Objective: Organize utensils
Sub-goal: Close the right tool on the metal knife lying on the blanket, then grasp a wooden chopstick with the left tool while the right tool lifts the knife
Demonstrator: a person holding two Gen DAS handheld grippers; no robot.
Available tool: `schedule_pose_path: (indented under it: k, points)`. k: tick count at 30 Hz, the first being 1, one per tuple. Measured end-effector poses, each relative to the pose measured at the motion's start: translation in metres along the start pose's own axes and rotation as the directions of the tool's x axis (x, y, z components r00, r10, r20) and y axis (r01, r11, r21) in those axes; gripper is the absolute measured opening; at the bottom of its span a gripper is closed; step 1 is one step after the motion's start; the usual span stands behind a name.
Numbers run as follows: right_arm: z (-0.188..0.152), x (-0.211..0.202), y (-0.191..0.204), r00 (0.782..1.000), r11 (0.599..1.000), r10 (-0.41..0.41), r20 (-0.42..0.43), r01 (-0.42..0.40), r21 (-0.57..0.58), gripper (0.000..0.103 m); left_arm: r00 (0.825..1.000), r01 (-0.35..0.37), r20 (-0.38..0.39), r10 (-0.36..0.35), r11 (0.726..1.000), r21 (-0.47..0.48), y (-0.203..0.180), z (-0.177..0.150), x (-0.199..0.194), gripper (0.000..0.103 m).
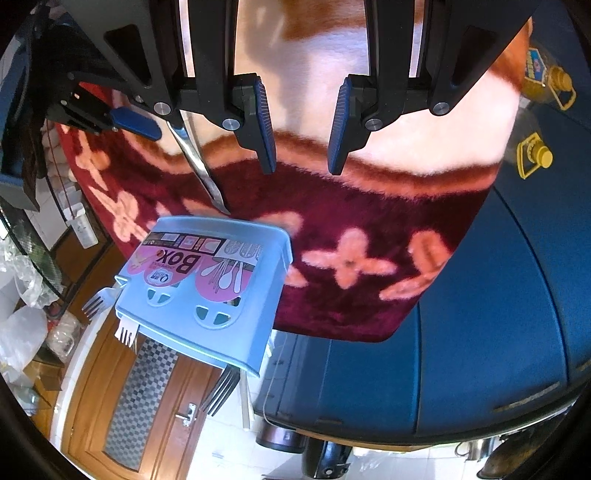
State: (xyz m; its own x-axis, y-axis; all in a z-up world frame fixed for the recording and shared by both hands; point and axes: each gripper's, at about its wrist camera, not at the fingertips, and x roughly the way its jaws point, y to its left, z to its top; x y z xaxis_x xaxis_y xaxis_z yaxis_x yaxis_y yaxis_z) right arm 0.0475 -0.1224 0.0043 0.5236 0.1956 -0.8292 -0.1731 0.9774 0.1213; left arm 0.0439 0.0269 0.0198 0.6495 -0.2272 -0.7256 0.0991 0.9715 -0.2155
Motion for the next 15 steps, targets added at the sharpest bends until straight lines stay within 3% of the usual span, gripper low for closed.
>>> schedule_pose_path:
  k: [3, 7, 15]
  points:
    - [0.0, -0.001, -0.005, 1.0, 1.0, 0.003, 0.017, -0.004, 0.018, 0.013, 1.0, 0.004, -0.006, -0.004, 1.0, 0.004, -0.001, -0.001, 0.0, 0.029]
    - [-0.001, -0.007, -0.019, 0.998, 0.994, 0.05, 0.042, -0.054, 0.094, 0.012, 1.0, 0.009, -0.015, -0.008, 1.0, 0.016, -0.005, -0.002, 0.001, 0.029]
    - [-0.007, -0.027, -0.037, 0.994, 0.99, 0.036, 0.103, -0.049, 0.132, 0.012, 0.998, 0.036, -0.044, -0.034, 0.999, 0.04, -0.018, -0.002, 0.006, 0.029]
